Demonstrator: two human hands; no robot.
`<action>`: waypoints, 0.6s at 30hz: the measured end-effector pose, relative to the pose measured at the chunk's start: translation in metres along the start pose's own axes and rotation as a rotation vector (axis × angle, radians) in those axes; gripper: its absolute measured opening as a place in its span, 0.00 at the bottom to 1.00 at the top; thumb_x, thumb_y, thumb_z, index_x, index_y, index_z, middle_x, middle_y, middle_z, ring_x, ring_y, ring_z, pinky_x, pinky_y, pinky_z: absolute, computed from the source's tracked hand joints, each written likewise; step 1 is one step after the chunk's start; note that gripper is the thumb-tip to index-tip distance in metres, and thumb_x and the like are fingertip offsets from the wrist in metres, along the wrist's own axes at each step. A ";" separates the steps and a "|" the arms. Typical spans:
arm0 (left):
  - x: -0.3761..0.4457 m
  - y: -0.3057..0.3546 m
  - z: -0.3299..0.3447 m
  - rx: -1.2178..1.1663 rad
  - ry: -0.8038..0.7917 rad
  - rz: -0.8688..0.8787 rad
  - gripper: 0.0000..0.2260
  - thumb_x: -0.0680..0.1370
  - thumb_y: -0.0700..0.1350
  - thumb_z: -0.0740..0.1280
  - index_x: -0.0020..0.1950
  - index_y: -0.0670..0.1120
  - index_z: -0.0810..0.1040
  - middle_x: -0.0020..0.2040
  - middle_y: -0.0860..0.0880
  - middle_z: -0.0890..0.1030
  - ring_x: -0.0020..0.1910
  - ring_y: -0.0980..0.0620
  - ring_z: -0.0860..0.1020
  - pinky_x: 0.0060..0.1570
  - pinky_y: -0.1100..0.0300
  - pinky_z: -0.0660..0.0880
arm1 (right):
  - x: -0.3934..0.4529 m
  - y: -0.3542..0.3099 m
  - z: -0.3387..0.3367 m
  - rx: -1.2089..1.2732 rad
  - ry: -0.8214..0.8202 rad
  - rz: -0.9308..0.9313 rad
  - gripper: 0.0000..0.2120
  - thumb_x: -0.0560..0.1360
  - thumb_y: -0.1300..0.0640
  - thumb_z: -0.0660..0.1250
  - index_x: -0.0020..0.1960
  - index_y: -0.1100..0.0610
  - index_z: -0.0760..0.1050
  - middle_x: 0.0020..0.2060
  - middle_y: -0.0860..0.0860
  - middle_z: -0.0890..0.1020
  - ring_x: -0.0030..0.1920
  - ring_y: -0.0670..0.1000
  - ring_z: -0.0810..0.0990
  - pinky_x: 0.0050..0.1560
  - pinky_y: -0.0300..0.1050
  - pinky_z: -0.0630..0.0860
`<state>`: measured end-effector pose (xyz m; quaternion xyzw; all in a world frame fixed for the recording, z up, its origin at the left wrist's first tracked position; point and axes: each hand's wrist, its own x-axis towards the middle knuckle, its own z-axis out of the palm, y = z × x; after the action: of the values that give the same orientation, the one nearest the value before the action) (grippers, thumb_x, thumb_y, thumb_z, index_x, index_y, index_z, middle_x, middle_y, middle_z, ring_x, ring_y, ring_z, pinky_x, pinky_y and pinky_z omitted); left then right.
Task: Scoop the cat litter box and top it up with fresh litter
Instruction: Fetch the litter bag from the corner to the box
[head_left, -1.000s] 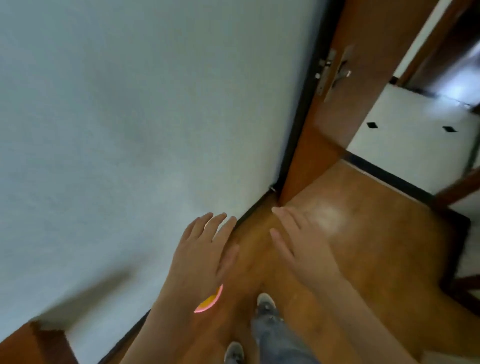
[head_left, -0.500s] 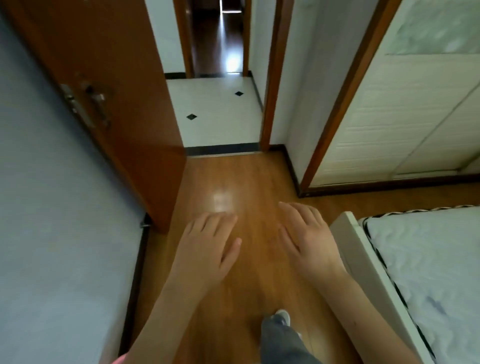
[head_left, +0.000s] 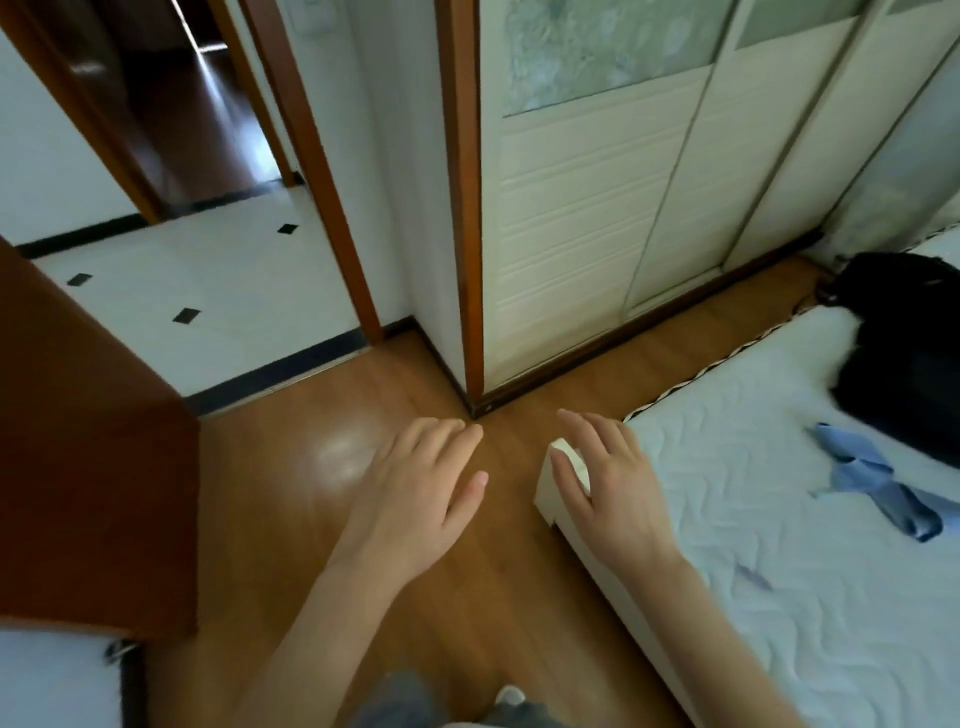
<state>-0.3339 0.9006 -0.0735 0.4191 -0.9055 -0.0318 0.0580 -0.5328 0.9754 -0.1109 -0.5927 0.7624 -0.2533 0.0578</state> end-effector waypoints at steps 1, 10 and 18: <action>0.016 -0.001 0.002 0.008 -0.009 0.012 0.23 0.79 0.59 0.51 0.64 0.51 0.78 0.59 0.52 0.81 0.59 0.51 0.79 0.54 0.59 0.72 | 0.010 0.007 0.003 0.005 -0.001 0.019 0.20 0.81 0.43 0.51 0.69 0.48 0.68 0.64 0.46 0.74 0.66 0.48 0.70 0.63 0.48 0.73; 0.179 -0.053 0.041 -0.004 -0.109 0.175 0.22 0.79 0.58 0.53 0.64 0.51 0.79 0.59 0.51 0.81 0.59 0.50 0.79 0.52 0.57 0.76 | 0.137 0.045 0.051 -0.038 0.032 0.159 0.21 0.81 0.43 0.51 0.69 0.49 0.68 0.64 0.46 0.75 0.66 0.49 0.70 0.64 0.49 0.72; 0.359 -0.129 0.041 -0.047 -0.119 0.353 0.20 0.79 0.57 0.57 0.65 0.51 0.78 0.60 0.52 0.80 0.59 0.51 0.78 0.55 0.57 0.76 | 0.292 0.037 0.069 -0.101 0.116 0.322 0.18 0.81 0.47 0.56 0.69 0.50 0.70 0.62 0.46 0.76 0.64 0.48 0.71 0.62 0.43 0.70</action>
<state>-0.4726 0.5437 -0.0999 0.2495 -0.9659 -0.0671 0.0189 -0.6236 0.6870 -0.1256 -0.4495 0.8613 -0.2356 0.0237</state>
